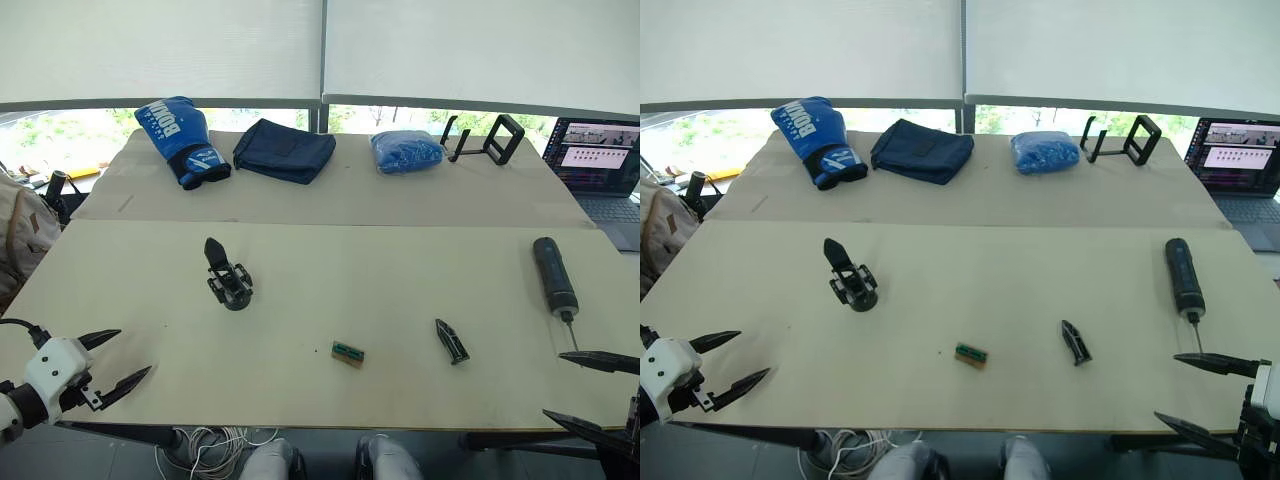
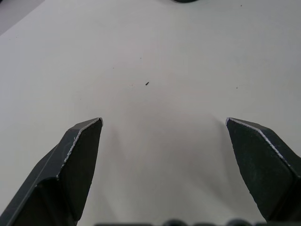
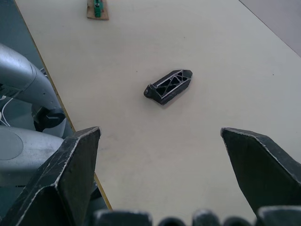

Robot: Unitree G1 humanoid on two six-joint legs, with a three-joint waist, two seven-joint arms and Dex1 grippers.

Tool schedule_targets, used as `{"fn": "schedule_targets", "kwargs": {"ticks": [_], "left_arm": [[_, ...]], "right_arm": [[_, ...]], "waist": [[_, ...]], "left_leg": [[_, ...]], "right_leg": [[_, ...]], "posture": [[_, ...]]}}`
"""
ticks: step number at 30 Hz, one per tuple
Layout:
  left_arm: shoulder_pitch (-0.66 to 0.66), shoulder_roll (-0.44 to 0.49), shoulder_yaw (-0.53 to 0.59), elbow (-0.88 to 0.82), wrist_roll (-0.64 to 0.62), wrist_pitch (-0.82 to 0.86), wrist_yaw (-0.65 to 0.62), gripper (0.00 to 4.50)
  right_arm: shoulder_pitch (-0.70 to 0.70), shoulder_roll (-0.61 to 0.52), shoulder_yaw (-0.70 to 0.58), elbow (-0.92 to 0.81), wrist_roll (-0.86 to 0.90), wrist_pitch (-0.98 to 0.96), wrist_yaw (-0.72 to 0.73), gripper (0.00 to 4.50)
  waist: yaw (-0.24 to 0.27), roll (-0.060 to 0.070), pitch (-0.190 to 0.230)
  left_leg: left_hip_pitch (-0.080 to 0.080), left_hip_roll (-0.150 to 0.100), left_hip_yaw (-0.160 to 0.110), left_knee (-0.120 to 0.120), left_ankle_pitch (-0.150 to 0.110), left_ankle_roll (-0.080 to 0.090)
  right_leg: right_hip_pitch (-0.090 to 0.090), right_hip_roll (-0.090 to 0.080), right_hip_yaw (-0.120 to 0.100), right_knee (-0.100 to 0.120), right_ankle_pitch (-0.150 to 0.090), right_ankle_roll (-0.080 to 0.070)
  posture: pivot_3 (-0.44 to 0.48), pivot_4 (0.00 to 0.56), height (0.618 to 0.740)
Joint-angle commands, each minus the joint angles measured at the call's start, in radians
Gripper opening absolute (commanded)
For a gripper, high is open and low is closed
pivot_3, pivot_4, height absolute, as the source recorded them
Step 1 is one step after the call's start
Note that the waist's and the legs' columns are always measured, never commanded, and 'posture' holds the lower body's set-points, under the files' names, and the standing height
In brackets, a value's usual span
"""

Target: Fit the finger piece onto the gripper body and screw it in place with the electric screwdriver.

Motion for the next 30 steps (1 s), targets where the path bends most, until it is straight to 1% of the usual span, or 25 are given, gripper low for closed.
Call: {"fn": "schedule_targets", "kwargs": {"ticks": [1,3,7,10,13,14,17,19,20,22,23,25,28,30], "left_arm": [[-0.001,-0.005,0.014,-0.027,-0.006,0.008,0.019,4.43],[-0.013,-0.020,0.020,-0.030,-0.029,0.032,0.037,4.43],[-0.026,-0.060,0.044,-0.041,-0.077,0.111,0.084,4.43],[-0.022,-0.124,0.093,-0.064,-0.156,0.158,0.133,4.43],[0.020,-0.190,0.133,-0.095,-0.165,0.150,0.183,4.43],[0.041,-0.212,0.140,-0.104,-0.168,0.150,0.194,4.43],[0.102,-0.265,0.147,-0.092,-0.170,0.128,0.190,4.43],[0.117,-0.297,0.159,-0.107,-0.191,0.118,0.197,4.43],[0.125,-0.313,0.150,-0.134,-0.199,0.113,0.196,4.43],[0.133,-0.323,0.124,-0.170,-0.191,0.105,0.184,4.43],[0.131,-0.323,0.098,-0.189,-0.181,0.099,0.169,4.43],[0.101,-0.319,0.048,-0.244,-0.143,0.097,0.185,4.43],[0.068,-0.317,-0.016,-0.296,-0.101,0.118,0.207,4.43],[0.035,-0.324,-0.065,-0.308,-0.054,0.120,0.235,4.43]], "right_arm": [[0.005,-0.010,-0.002,-0.036,0.014,0.021,-0.012,4.50],[-0.002,-0.011,0.017,-0.068,0.021,0.045,-0.026,4.50],[-0.043,0.004,0.077,-0.144,0.032,0.115,-0.098,4.50],[-0.109,0.051,0.145,-0.234,0.048,0.174,-0.216,4.50],[-0.148,0.111,0.181,-0.329,0.106,0.242,-0.320,4.50],[-0.160,0.139,0.196,-0.352,0.113,0.221,-0.332,4.50],[-0.188,0.226,0.246,-0.391,0.127,0.113,-0.312,4.50],[-0.175,0.252,0.294,-0.396,0.133,0.051,-0.236,4.50],[-0.176,0.278,0.315,-0.390,0.144,0.018,-0.213,4.50],[-0.181,0.301,0.337,-0.380,0.163,0.000,-0.205,4.50],[-0.186,0.303,0.355,-0.380,0.168,0.001,-0.195,4.50],[-0.195,0.275,0.376,-0.386,0.217,0.063,-0.181,4.50],[-0.215,0.248,0.374,-0.352,0.223,0.067,-0.162,4.50],[-0.222,0.236,0.373,-0.338,0.222,0.066,-0.151,4.50]], "waist": [[0.000,0.000,0.000],[0.000,0.000,0.000],[-0.002,0.000,0.000],[-0.005,-0.001,0.000],[-0.002,0.000,0.000],[-0.002,0.000,0.000],[-0.002,-0.001,0.000],[0.001,-0.002,0.000],[0.003,-0.002,0.000],[0.007,-0.003,-0.001],[0.008,-0.003,-0.001],[0.009,-0.003,-0.001],[0.009,-0.004,-0.001],[0.006,-0.005,-0.002]], "left_leg": [[0.000,0.000,0.000,0.000,0.000,0.000],[0.000,0.000,0.000,0.000,0.000,0.000],[0.000,0.000,0.000,0.000,0.000,0.000],[0.000,0.000,0.000,0.000,0.003,-0.005],[0.000,0.000,0.000,0.000,0.003,-0.005],[-0.001,0.000,0.000,0.000,0.003,-0.005],[-0.001,0.000,0.000,0.000,0.003,-0.005],[-0.002,0.000,0.000,0.000,0.002,-0.004],[-0.001,0.000,0.000,0.000,0.002,-0.004],[-0.001,0.000,0.000,0.001,-0.001,0.001],[-0.001,0.000,0.000,0.001,-0.001,0.001],[-0.001,0.000,0.000,0.002,-0.001,0.001],[0.000,0.000,0.001,0.002,-0.001,0.000],[0.000,0.000,0.001,0.002,0.000,0.000]], "right_leg": [[0.000,0.000,0.000,0.000,0.000,0.000],[0.000,0.000,0.000,0.000,0.000,0.000],[0.000,0.000,0.000,0.001,0.000,0.000],[0.000,0.000,0.001,0.001,0.001,0.000],[-0.001,0.000,0.001,0.001,0.004,0.002],[-0.001,0.000,0.000,0.001,0.006,0.001],[-0.001,0.000,0.000,0.000,0.006,0.001],[-0.001,0.001,-0.001,0.000,0.004,0.004],[-0.001,0.001,-0.001,0.000,0.002,0.007],[0.000,0.001,-0.002,-0.001,0.001,0.006],[0.000,0.000,-0.002,0.000,0.000,0.005],[0.000,0.000,-0.002,0.000,-0.001,0.002],[0.001,0.000,-0.001,0.000,0.003,-0.004],[0.001,0.001,-0.002,0.000,0.004,-0.004]], "posture": [[0.000,0.150,0.740],[0.000,0.150,0.740],[0.000,0.150,0.740],[0.000,0.150,0.740],[0.000,0.150,0.740],[0.000,0.150,0.740],[0.000,0.150,0.740],[0.000,0.150,0.740],[0.000,0.150,0.740],[0.000,0.150,0.740],[0.000,0.150,0.740],[0.000,0.150,0.740],[0.000,0.150,0.740],[0.000,0.150,0.740]]}}
